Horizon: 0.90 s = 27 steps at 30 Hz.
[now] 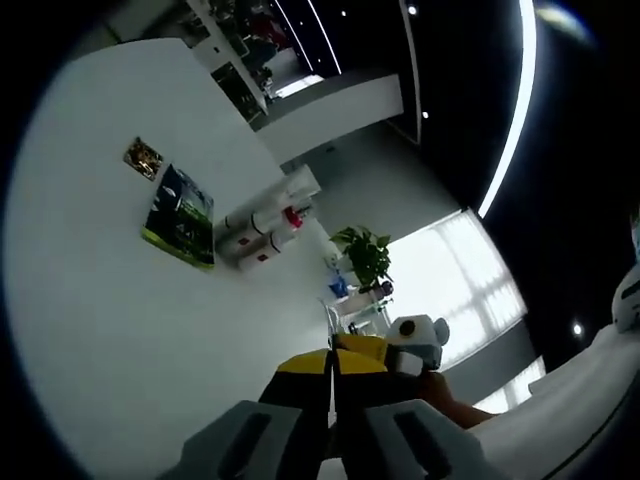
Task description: Arrange the skincare products in the storage area until every visible bottle or jar stands upright without overlapping.
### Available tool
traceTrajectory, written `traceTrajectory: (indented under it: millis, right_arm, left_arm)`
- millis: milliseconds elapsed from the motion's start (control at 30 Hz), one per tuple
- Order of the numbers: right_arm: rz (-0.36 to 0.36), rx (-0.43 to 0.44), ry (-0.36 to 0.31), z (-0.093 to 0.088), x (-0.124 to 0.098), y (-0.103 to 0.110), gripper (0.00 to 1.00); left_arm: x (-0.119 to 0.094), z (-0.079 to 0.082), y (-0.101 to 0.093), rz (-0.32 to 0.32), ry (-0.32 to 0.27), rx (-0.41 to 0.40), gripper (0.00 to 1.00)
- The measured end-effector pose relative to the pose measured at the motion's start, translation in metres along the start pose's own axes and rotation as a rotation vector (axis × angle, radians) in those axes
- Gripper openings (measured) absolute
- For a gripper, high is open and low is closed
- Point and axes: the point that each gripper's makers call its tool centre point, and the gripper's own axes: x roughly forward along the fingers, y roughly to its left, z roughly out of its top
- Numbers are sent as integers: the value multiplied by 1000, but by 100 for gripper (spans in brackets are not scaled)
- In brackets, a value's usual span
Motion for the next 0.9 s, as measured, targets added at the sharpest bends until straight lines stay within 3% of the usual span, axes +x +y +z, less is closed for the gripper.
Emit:
traceTrajectory:
  millis: [67,200,367,500,900]
  right_arm:
    - [-6,-25,7,-1,-1,0,0]
    - [30,19,-25,5,-3,3,1]
    - [51,44,-61,14,-7,2,10]
    - [45,49,-91,22,-13,-1,10]
    - [-45,65,-117,21,-29,-20,17]
  left_arm:
    - [2,-1,1,4,8,6,0]
    - [4,2,2,2,4,-9,0]
    - [3,13,3,-22,-27,-41,0]
    - [2,24,9,-21,-43,-57,0]
    - [1,80,43,38,-84,-43,0]
